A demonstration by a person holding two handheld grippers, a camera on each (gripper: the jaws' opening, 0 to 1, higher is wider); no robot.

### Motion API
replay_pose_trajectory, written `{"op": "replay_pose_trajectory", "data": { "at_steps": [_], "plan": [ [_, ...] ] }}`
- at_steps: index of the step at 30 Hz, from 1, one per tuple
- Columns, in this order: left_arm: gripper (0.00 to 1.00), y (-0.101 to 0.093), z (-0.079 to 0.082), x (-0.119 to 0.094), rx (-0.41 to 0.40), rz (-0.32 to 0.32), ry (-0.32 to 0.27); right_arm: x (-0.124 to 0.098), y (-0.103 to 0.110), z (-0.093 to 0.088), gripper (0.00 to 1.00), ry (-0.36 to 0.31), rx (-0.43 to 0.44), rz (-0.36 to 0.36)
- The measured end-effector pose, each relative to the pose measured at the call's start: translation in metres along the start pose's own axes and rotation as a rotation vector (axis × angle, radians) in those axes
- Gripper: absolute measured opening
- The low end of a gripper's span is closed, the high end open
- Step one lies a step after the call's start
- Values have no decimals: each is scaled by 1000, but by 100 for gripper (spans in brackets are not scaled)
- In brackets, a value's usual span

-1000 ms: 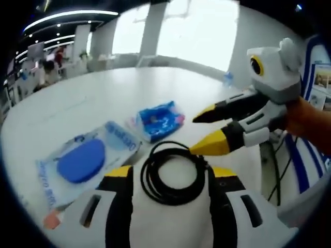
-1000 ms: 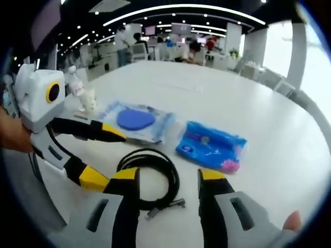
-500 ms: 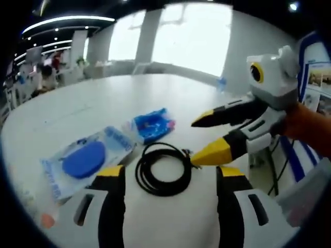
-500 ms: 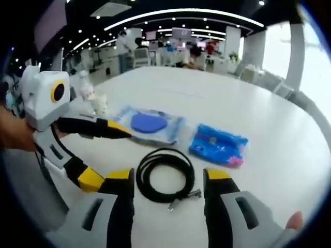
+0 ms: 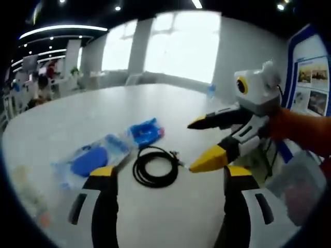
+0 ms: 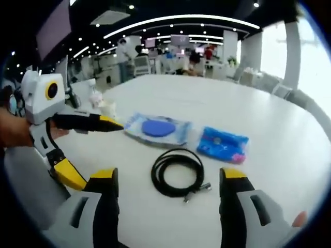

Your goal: Arrange the tabletop items into an orderly group along one side of the table until the central work area is clear of visible clutter.

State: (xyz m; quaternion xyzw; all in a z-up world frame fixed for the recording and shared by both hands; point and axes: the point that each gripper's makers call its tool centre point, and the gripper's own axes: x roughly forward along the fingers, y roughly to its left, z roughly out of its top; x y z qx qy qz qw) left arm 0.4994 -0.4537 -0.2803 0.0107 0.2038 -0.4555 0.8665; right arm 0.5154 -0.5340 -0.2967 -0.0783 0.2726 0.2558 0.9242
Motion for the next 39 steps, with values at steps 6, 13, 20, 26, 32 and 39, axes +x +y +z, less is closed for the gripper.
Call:
{"op": "replay_pose_trajectory", "data": {
  "at_steps": [6,13,20,26,32,39],
  "plan": [
    [83,-4,-2,-34,13,-13,-12,-14,12,9,90,-55,19,9],
    [84,8,-1,-82,1,24,-53,-23,22,14,94,-81,10,-11],
    [82,30,-2,-144,-15,93,-100,-27,19,14,94,-109,13,-30],
    [82,49,-7,-184,-28,169,-151,-21,18,20,93,-176,0,-17],
    [82,67,-7,-195,-65,224,-192,-18,20,22,94,-215,0,-47],
    [82,72,-6,-211,37,224,-190,-20,20,21,95,-224,7,-66]
  ]
}}
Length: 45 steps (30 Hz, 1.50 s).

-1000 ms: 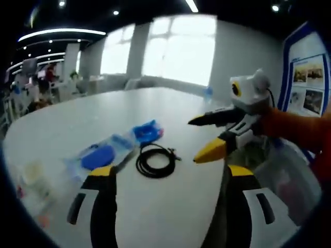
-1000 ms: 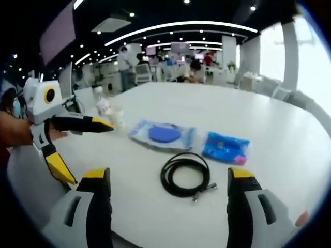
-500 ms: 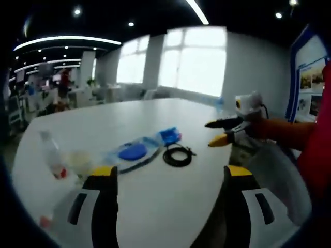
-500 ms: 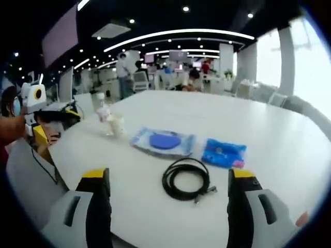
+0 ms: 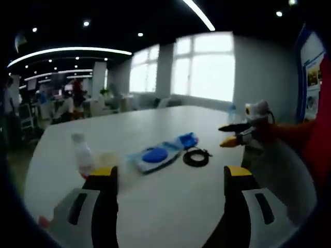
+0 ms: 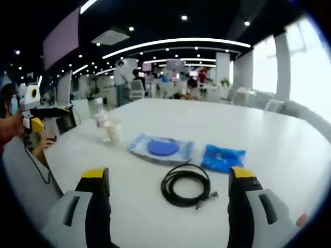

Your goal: Arrange the tabletop items into an orderly group along one side of the table until the central work area is clear of visible clutter.

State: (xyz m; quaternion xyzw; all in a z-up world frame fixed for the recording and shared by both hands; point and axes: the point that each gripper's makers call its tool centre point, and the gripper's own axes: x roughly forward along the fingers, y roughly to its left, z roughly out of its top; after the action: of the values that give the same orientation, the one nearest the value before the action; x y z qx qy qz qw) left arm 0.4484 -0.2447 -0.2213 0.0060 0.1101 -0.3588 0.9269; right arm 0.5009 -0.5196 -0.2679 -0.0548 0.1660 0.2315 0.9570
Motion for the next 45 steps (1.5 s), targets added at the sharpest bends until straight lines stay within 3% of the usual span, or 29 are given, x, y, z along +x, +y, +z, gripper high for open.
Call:
{"op": "replay_pose_trajectory", "data": {
  "at_steps": [4,7,16,30,38,42,45],
  "plan": [
    [82,13,4,-8,-18,23,-41,1,10,-8,99,32,-14,27],
    [82,33,-11,-16,-21,113,10,2,15,-9,99,47,-50,34],
    [83,42,-23,-25,-47,157,30,0,26,-22,99,96,-60,64],
    [84,67,-32,-23,-88,241,50,-5,-12,-11,99,46,6,-74],
    [85,71,-35,-11,-87,242,81,-11,-42,-11,99,62,0,-130],
    [86,73,-32,-8,-102,251,81,-10,-47,-12,99,69,-1,-133],
    [87,66,-35,-1,-104,220,91,-9,-44,-17,99,86,-22,-104]
  ]
}}
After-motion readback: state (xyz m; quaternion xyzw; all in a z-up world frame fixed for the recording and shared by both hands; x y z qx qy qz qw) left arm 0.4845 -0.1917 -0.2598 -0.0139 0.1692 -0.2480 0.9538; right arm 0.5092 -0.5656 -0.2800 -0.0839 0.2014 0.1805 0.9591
